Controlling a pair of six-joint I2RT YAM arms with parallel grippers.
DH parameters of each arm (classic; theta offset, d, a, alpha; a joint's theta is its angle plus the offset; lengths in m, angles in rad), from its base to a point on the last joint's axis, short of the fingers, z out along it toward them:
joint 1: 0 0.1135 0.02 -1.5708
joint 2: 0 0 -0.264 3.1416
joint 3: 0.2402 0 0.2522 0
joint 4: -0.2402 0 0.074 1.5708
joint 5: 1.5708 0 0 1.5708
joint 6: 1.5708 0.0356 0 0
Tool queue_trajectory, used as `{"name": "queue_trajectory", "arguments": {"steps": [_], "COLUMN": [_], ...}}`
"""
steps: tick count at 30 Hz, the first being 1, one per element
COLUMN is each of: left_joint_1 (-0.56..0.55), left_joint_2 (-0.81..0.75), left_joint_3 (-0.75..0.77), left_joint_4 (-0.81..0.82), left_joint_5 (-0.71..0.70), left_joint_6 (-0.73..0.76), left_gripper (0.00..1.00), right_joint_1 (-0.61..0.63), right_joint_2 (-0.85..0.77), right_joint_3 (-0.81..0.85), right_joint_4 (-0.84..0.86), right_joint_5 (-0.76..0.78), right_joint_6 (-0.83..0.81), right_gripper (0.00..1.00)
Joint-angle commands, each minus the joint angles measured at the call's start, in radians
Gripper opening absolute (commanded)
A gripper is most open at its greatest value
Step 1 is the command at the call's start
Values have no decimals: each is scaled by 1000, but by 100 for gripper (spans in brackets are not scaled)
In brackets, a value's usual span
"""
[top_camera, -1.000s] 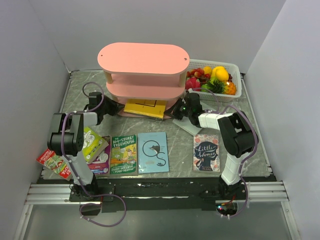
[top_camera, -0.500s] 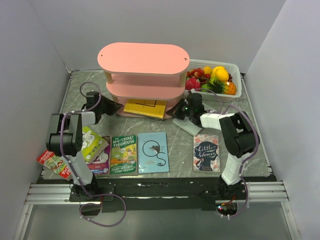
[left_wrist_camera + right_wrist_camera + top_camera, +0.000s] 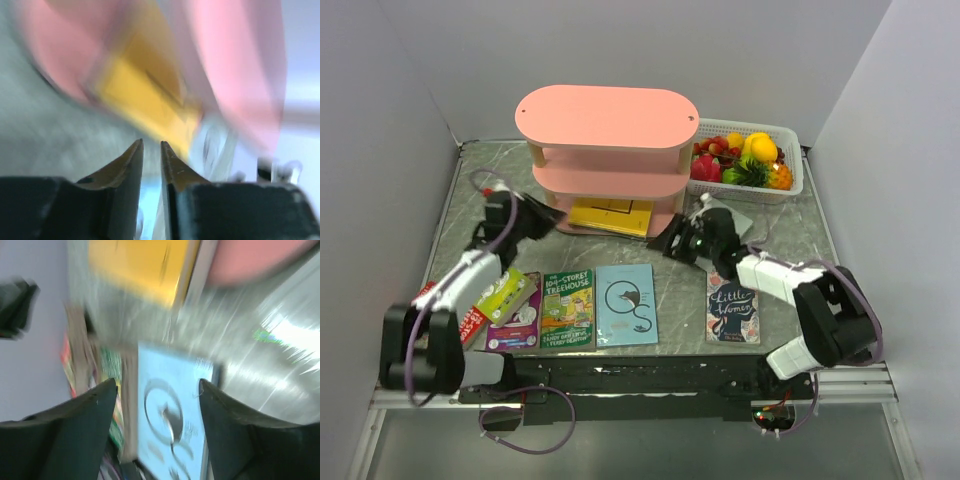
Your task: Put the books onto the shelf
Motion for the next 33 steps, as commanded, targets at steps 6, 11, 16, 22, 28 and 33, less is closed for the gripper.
{"name": "queue_trajectory", "arguments": {"steps": [6,11,16,22,28,33], "left_joint_1": [-329,-406,-500,-607,-624,-632], "left_joint_2": [-482,-535,-383,-262,-272,-230], "left_joint_3": [-293,-399,-421,-430,-448,-379], "left_joint_4": [-240,-295,-233,-177,-120,-209], "left_joint_5": [-224,-321,-312,-355,-359,-434], "left_joint_6": [-60,-97,-117,-157,-199,-164], "left_gripper": [72,55,35,27,29,30], "right_joint_1": [219,298,366,386,386,386], "right_joint_2": [-102,-30,48,71,47,38], "right_joint_3": [-198,-244,-241,-296,-336,-356], "right_joint_4": [-57,-51,-71,-5,-3,9], "right_joint_5": [129,192,231,215,231,223], "right_joint_6": [-75,-16,33,70,64,61], "right_gripper": [95,95,94,93,93,93]}}
